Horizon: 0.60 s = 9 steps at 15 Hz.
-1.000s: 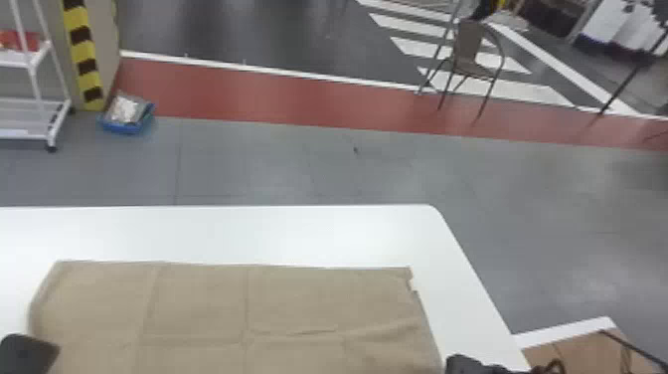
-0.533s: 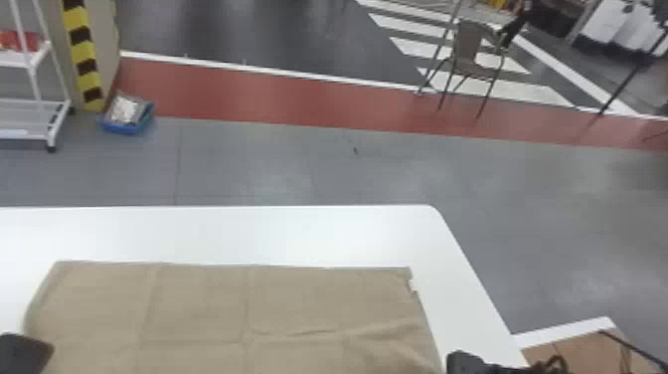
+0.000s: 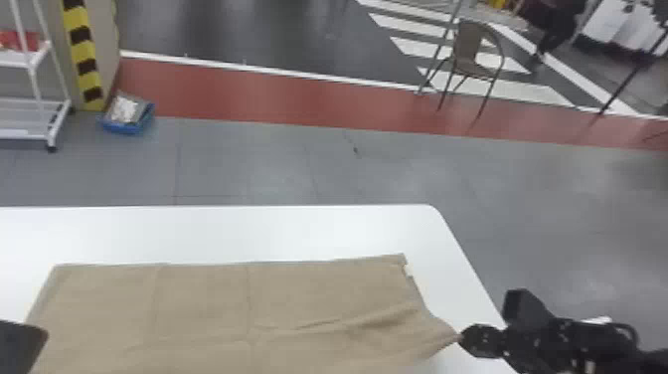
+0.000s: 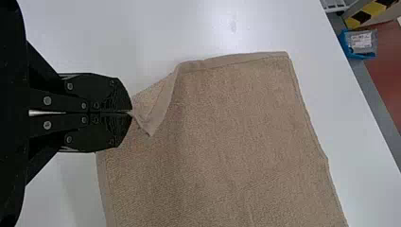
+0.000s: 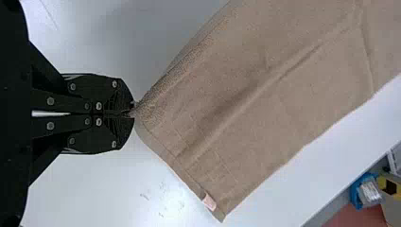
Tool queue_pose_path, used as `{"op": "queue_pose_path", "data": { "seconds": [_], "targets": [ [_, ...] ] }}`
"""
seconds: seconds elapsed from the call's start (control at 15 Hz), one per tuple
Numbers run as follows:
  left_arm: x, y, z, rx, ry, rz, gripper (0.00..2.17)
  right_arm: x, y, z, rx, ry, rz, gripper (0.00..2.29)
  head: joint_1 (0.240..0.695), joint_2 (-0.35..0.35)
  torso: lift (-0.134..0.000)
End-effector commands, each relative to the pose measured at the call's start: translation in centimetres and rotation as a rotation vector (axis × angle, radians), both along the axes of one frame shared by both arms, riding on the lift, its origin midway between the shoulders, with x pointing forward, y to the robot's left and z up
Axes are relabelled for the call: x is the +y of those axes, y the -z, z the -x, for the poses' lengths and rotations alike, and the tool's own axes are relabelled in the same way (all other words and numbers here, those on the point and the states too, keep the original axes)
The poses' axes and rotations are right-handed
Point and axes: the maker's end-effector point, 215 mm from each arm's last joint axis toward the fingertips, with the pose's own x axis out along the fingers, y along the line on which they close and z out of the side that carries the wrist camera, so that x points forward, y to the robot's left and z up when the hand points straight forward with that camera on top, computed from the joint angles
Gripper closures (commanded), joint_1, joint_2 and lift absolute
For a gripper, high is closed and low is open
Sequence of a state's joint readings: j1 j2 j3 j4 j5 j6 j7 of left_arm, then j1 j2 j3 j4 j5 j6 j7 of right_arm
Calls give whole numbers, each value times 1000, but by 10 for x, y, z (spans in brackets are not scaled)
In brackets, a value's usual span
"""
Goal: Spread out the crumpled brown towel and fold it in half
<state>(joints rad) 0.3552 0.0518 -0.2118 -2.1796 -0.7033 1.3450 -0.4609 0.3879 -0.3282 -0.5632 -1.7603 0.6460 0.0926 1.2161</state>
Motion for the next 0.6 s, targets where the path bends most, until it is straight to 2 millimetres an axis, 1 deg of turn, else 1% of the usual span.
{"op": "queue_pose_path", "data": {
  "seconds": [0.0,0.13,0.27,0.4,0.53],
  "targets": [
    [-3,-8,-7,1,-55,20,1376,-5,-21,-22,-68,35,-41,1774,695,-350,0],
    [-9,-18,-22,-16,-98,53,1376,-9,-32,-38,-108,67,-60,1774,695,-350,0],
    [-10,-25,-37,-23,-126,60,1376,-14,-39,-53,-139,112,-76,1774,695,-350,0],
    [-9,-25,-50,-31,-136,43,1376,-25,-40,-63,-167,187,-86,1774,695,-350,0],
    [-7,-20,-62,-23,-141,21,1376,-33,-38,-73,-188,256,-96,1771,695,-350,0]
  ]
}}
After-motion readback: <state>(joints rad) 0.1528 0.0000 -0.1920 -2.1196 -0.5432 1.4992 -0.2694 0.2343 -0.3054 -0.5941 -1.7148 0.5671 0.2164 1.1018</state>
